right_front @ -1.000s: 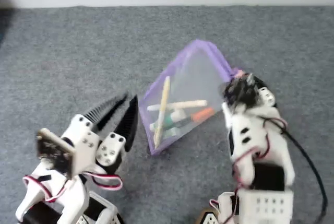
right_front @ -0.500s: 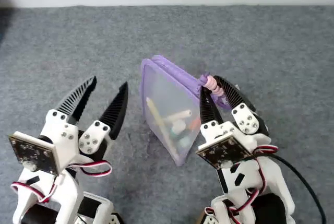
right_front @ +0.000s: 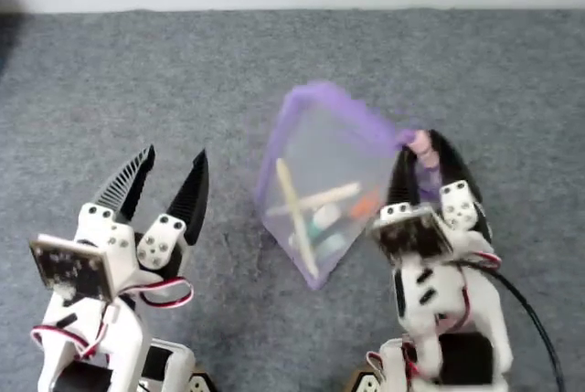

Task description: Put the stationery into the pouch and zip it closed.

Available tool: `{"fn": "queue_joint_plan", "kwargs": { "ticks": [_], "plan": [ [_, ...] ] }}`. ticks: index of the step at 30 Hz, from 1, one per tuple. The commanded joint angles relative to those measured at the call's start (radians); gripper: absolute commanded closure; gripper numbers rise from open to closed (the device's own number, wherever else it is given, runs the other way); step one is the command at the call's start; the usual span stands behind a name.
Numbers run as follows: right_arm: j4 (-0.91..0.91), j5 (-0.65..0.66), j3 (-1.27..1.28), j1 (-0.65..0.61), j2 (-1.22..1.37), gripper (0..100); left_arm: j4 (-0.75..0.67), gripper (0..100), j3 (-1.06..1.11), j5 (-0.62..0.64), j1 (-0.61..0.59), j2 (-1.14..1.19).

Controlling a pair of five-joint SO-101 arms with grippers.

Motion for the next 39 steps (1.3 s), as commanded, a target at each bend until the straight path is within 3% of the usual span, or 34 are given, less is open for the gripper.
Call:
{"fn": "queue_joint_plan", "kwargs": {
  "ticks": [1,9,16,21,32,39],
  "plan": [
    [-0.004,-0.058,0.038,0.097,0.016,80.6,0.011,80,0.038,0.002,-0.006,-0.086],
    [0.036,-0.215,0.057,0.177,0.015,81.5,0.087,80,0.068,0.038,-0.080,-0.127],
    [0.231,-0.402,-0.048,0.171,0.007,99.7,0.097,80,0.074,0.044,-0.087,-0.127],
    [0.367,-0.500,-0.098,0.170,0.005,99.0,0.192,84,0.134,0.041,-0.086,-0.127],
    [0.570,-0.592,-0.110,0.171,-0.018,99.0,0.201,94,0.311,0.037,-0.086,-0.127],
    [0.575,-0.583,0.160,0.170,-0.257,99.0,0.195,95,0.489,0.035,-0.087,-0.127]
  ]
}}
